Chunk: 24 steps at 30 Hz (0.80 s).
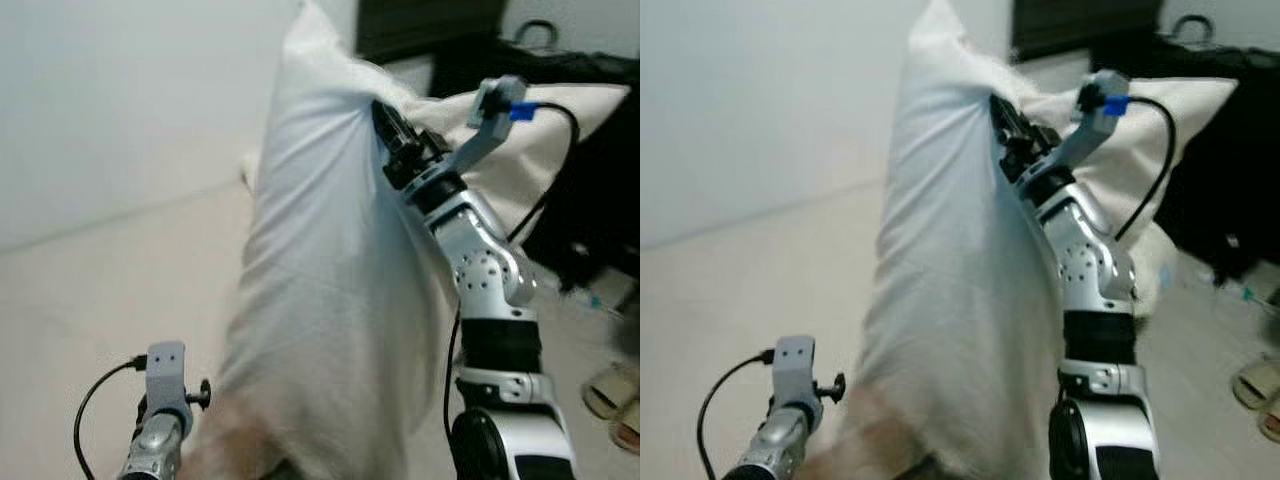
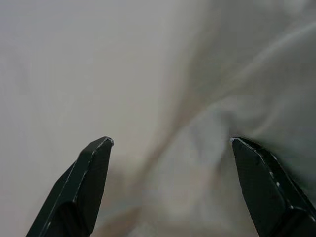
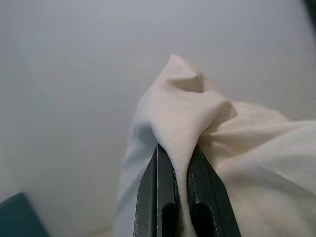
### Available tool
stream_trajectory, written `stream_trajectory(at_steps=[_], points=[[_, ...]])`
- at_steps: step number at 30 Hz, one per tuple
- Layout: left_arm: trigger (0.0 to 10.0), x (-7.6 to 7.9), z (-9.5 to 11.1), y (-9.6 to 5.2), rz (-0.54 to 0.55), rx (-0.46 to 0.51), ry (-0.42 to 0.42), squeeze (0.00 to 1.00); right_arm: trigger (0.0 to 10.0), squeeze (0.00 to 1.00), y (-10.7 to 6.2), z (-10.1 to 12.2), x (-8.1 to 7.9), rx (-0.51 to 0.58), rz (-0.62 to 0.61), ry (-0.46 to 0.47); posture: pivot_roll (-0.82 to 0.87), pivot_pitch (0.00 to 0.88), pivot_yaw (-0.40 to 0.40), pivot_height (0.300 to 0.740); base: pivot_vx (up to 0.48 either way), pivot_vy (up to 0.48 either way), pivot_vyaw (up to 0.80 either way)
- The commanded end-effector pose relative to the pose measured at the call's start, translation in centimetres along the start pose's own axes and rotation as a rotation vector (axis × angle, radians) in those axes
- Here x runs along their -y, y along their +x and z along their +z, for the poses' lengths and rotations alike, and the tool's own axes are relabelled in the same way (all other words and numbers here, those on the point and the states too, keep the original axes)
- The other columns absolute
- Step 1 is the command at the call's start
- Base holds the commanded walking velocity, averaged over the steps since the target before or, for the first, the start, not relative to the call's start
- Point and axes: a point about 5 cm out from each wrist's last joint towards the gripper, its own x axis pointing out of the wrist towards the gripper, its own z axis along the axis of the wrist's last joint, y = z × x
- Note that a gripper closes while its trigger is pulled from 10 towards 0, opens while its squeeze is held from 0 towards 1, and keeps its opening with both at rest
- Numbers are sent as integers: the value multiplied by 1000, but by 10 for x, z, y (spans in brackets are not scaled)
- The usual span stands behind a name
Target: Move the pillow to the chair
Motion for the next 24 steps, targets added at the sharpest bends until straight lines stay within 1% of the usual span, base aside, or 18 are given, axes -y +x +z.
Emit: stream_trajectory(at_steps=[1, 8, 13, 16, 18, 24], points=[[10000, -2, 3, 1, 4, 7, 1, 0, 0, 0, 6, 18, -13, 85, 58, -4, -231, 0, 32, 740, 0, 0, -788], [10000, -1, 5, 1, 3, 18, -6, 0, 0, 0, 6, 18, -11, 85, 39, 1, -228, 0, 31, 740, 0, 0, -788], [10000, -1, 6, 1, 1, 32, -9, 0, 0, 0, 3, 13, -4, 61, -9, -14, -230, 0, 32, 740, 0, 0, -788], [10000, -1, 10, 2, -1, 50, -6, 0, 0, 0, 1, 10, 0, 50, -29, -16, -230, 0, 34, 740, 0, 0, -788], [10000, -1, 16, 4, -6, 72, 2, 0, 0, 0, -1, 7, 3, 41, -42, -15, -230, 0, 33, 740, 0, 0, -788], [10000, -1, 23, 5, -10, 94, -1, 0, 0, 0, -2, 3, 4, 26, -54, -28, -230, 0, 35, 740, 0, 0, -788]])
